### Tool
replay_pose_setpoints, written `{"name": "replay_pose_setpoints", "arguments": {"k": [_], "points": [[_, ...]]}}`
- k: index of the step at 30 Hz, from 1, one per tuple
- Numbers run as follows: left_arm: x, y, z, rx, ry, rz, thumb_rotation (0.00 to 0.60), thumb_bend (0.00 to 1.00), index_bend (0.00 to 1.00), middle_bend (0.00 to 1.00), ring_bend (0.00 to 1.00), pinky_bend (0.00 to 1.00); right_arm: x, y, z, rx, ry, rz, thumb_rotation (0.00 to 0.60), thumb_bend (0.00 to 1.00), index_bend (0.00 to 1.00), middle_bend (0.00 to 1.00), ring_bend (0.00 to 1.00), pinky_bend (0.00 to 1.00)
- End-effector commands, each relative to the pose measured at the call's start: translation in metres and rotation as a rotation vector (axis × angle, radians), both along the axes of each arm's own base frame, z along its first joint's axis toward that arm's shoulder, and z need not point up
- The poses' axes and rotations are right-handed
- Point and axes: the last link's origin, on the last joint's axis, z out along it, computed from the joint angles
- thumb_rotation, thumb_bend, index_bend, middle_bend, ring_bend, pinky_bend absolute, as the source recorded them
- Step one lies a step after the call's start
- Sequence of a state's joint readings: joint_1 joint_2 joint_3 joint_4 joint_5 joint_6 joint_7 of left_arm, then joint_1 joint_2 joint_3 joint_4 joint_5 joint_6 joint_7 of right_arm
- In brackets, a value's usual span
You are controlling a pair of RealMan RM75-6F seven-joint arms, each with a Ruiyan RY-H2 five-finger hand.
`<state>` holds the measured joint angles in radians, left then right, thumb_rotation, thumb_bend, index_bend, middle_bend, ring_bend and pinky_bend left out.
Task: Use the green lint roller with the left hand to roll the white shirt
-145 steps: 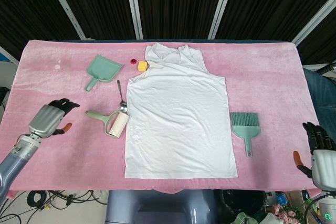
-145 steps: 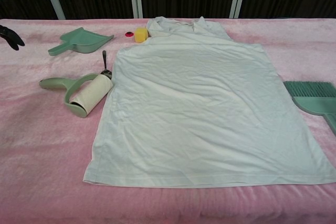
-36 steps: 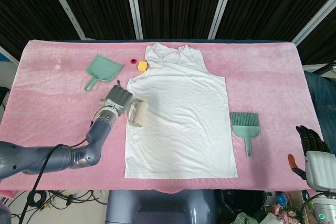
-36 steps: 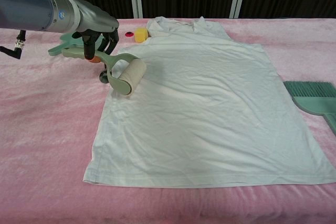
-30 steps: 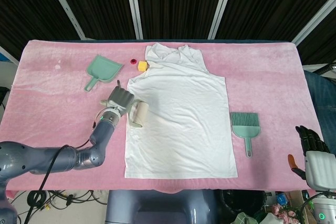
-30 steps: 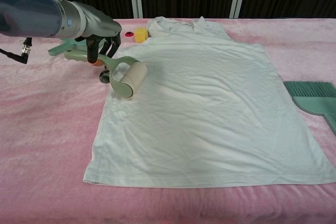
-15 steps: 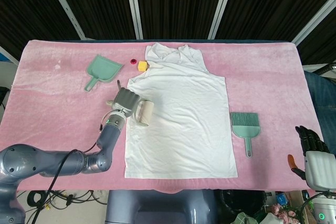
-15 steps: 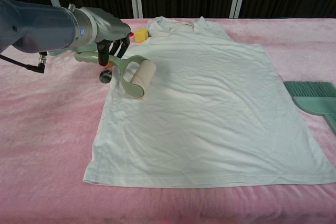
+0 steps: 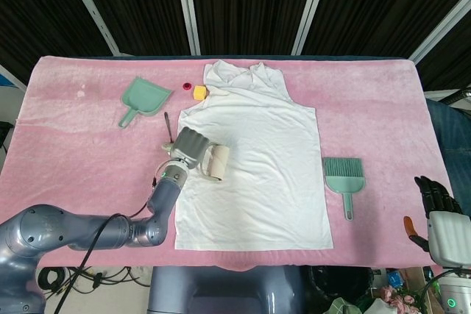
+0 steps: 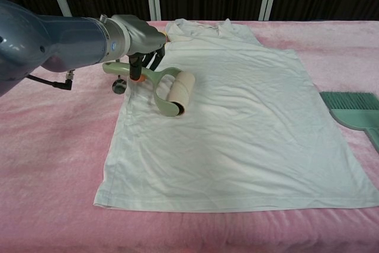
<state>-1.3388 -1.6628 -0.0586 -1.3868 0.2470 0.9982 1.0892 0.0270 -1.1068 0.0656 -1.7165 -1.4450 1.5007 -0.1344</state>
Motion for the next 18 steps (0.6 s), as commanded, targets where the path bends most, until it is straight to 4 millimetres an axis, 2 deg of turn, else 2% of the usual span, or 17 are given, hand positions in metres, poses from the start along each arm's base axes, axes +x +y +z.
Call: {"name": "replay_pose_setpoints", "arguments": {"k": [1, 18], "points": [[0.01, -0.003, -0.006, 0.0, -0.039, -0.024, 0.6, 0.56, 0.66, 0.6, 0.49, 0.76, 0.0, 0.0, 0.0, 0.001, 0.0, 0.0, 0.6, 0.31, 0.11, 0.09, 0.12, 0.25], [0.065, -0.02, -0.053, -0.087, -0.113, -0.095, 0.6, 0.56, 0.66, 0.6, 0.49, 0.76, 0.0, 0.0, -0.002, 0.01, 0.007, -0.005, 0.6, 0.31, 0.11, 0.09, 0.11, 0.25]]}}
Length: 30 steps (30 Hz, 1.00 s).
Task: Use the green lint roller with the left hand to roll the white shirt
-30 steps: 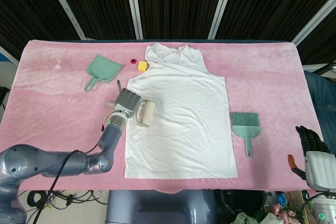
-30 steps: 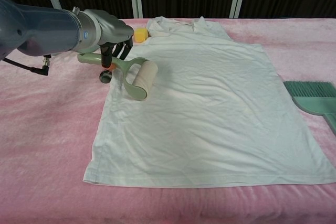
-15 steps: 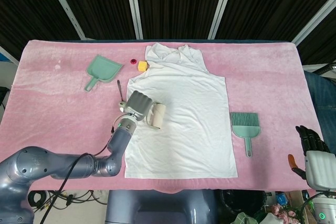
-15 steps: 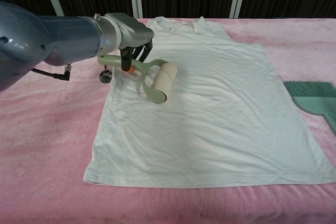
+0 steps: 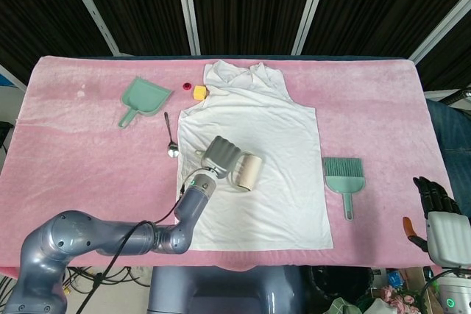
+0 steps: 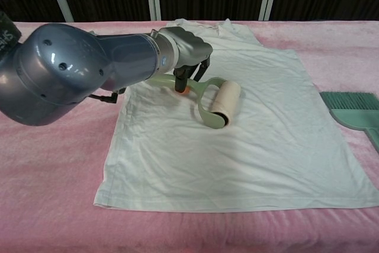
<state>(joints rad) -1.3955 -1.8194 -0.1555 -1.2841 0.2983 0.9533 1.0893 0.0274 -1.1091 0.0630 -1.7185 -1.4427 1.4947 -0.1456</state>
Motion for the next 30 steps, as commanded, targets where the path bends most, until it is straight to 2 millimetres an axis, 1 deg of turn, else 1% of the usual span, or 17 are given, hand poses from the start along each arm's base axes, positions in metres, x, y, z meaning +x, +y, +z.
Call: {"name": "replay_pose_setpoints", "arguments": {"k": [1, 3, 6, 10, 15, 22, 27, 30], "points": [[0.012, -0.003, -0.008, -0.014, -0.018, -0.011, 0.6, 0.56, 0.66, 0.6, 0.49, 0.76, 0.0, 0.0, 0.0, 0.002, 0.0, 0.0, 0.6, 0.31, 0.11, 0.09, 0.11, 0.25], [0.02, -0.006, -0.012, -0.025, -0.025, -0.023, 0.6, 0.56, 0.66, 0.6, 0.49, 0.76, 0.0, 0.0, -0.001, 0.004, 0.0, -0.001, 0.6, 0.31, 0.11, 0.09, 0.11, 0.25], [0.025, -0.008, -0.016, -0.034, -0.018, -0.027, 0.6, 0.56, 0.66, 0.6, 0.49, 0.76, 0.0, 0.0, -0.001, 0.004, -0.001, -0.006, 0.6, 0.31, 0.11, 0.09, 0.11, 0.25], [0.026, -0.011, -0.018, -0.04, 0.007, -0.036, 0.6, 0.56, 0.66, 0.6, 0.49, 0.76, 0.0, -0.001, -0.001, 0.004, -0.002, -0.007, 0.6, 0.31, 0.11, 0.09, 0.12, 0.25], [0.023, -0.008, -0.011, -0.022, 0.029, -0.044, 0.6, 0.56, 0.66, 0.6, 0.49, 0.76, 0.001, 0.0, -0.002, 0.009, 0.0, -0.002, 0.6, 0.31, 0.11, 0.09, 0.11, 0.25], [0.007, 0.0, 0.009, 0.005, 0.059, -0.04, 0.6, 0.56, 0.67, 0.6, 0.49, 0.76, 0.001, 0.001, -0.003, 0.012, 0.002, -0.002, 0.6, 0.31, 0.11, 0.09, 0.11, 0.25], [-0.011, 0.002, 0.019, -0.002, 0.101, -0.03, 0.6, 0.56, 0.67, 0.6, 0.49, 0.76, 0.001, 0.001, -0.003, 0.012, 0.003, -0.008, 0.6, 0.31, 0.11, 0.09, 0.11, 0.25], [-0.027, 0.002, 0.024, -0.017, 0.137, -0.027, 0.6, 0.56, 0.67, 0.6, 0.49, 0.76, 0.001, 0.001, -0.003, 0.012, 0.003, -0.009, 0.6, 0.31, 0.11, 0.09, 0.11, 0.25]]}}
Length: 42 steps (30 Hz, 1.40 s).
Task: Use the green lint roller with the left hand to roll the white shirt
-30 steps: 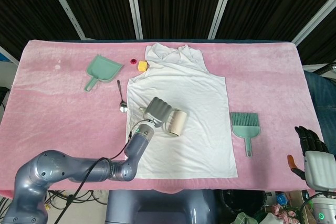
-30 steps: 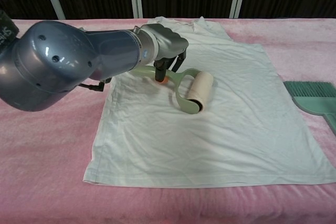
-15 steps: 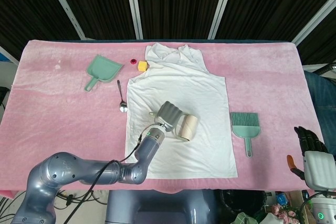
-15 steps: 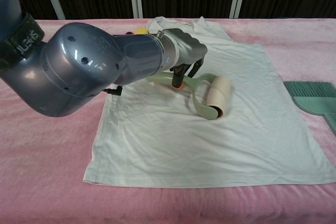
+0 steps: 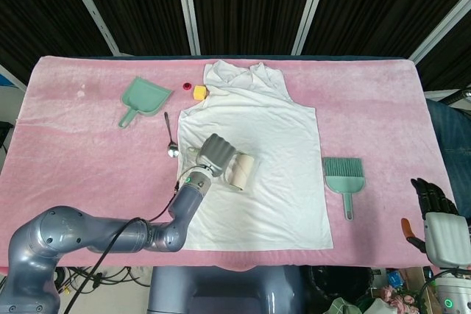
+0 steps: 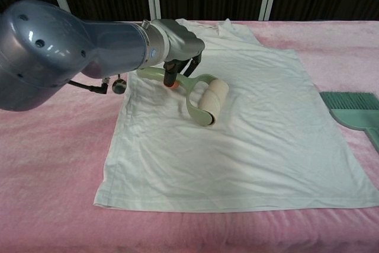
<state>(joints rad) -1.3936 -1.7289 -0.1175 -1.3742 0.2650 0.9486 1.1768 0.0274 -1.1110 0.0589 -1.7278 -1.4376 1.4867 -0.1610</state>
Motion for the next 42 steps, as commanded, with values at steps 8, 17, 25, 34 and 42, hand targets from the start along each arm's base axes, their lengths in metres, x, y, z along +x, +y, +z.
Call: {"name": "replay_pose_setpoints", "arguments": {"k": [8, 17, 25, 34, 42], "points": [[-0.051, 0.009, 0.024, 0.004, 0.046, 0.066, 0.6, 0.56, 0.67, 0.6, 0.49, 0.76, 0.001, 0.001, 0.0, -0.003, 0.001, 0.0, 0.6, 0.31, 0.11, 0.09, 0.11, 0.25], [-0.093, 0.013, 0.051, 0.013, 0.103, 0.104, 0.6, 0.56, 0.67, 0.6, 0.49, 0.76, 0.001, 0.001, -0.001, 0.002, 0.002, -0.004, 0.6, 0.31, 0.11, 0.09, 0.11, 0.25], [-0.123, 0.015, 0.071, 0.034, 0.148, 0.131, 0.6, 0.56, 0.67, 0.6, 0.49, 0.77, 0.001, 0.001, 0.0, -0.002, 0.0, -0.008, 0.6, 0.31, 0.11, 0.09, 0.11, 0.25], [-0.117, 0.018, 0.069, 0.032, 0.082, 0.101, 0.6, 0.56, 0.67, 0.6, 0.49, 0.78, 0.001, 0.002, 0.0, -0.003, 0.0, -0.011, 0.6, 0.3, 0.11, 0.09, 0.11, 0.25], [-0.093, 0.014, 0.05, 0.011, 0.081, 0.068, 0.6, 0.56, 0.67, 0.6, 0.49, 0.78, 0.001, 0.001, 0.0, -0.003, -0.003, -0.016, 0.6, 0.31, 0.11, 0.09, 0.11, 0.25]]}}
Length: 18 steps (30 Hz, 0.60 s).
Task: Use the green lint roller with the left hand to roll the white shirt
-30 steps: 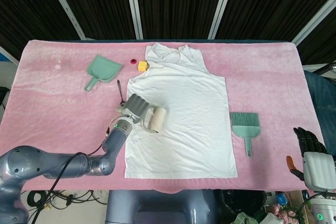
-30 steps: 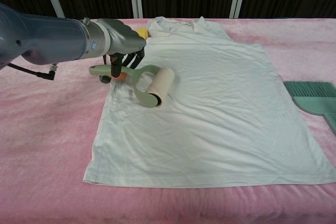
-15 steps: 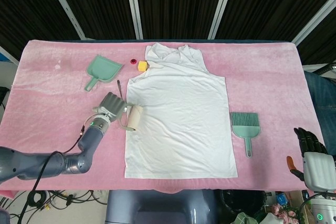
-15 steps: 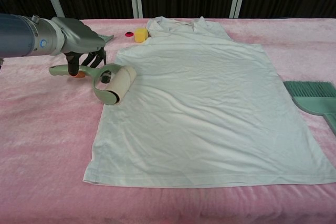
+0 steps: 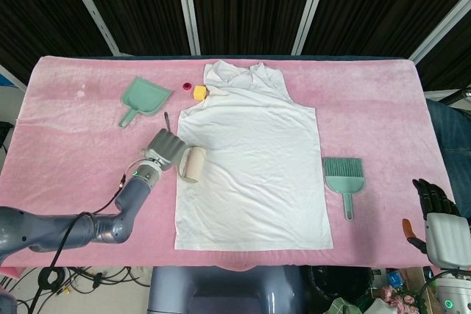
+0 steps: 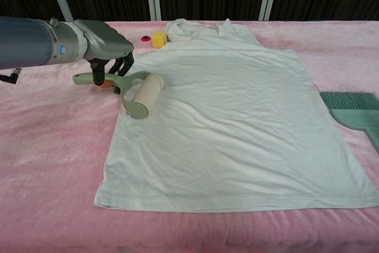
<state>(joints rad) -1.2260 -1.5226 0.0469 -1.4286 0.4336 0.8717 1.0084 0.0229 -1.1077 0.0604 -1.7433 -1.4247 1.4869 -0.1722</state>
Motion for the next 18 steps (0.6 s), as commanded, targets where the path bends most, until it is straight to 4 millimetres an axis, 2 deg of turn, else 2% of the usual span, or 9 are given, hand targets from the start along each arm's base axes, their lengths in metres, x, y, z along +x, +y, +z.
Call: {"name": "replay_pose_setpoints", "arguments": {"k": [1, 11, 18], "points": [[0.013, -0.002, -0.009, -0.009, 0.001, -0.012, 0.6, 0.56, 0.67, 0.6, 0.49, 0.78, 0.0, 0.0, 0.0, 0.0, -0.002, 0.0, 0.6, 0.31, 0.11, 0.09, 0.11, 0.25], [0.063, -0.012, -0.041, -0.035, 0.001, -0.085, 0.6, 0.56, 0.67, 0.6, 0.49, 0.78, 0.0, -0.001, 0.0, 0.0, -0.004, -0.001, 0.6, 0.31, 0.11, 0.09, 0.12, 0.25], [0.107, -0.023, -0.066, -0.058, -0.049, -0.13, 0.6, 0.56, 0.67, 0.6, 0.49, 0.78, 0.0, -0.001, 0.0, 0.002, -0.004, 0.001, 0.6, 0.31, 0.11, 0.09, 0.11, 0.25]]}}
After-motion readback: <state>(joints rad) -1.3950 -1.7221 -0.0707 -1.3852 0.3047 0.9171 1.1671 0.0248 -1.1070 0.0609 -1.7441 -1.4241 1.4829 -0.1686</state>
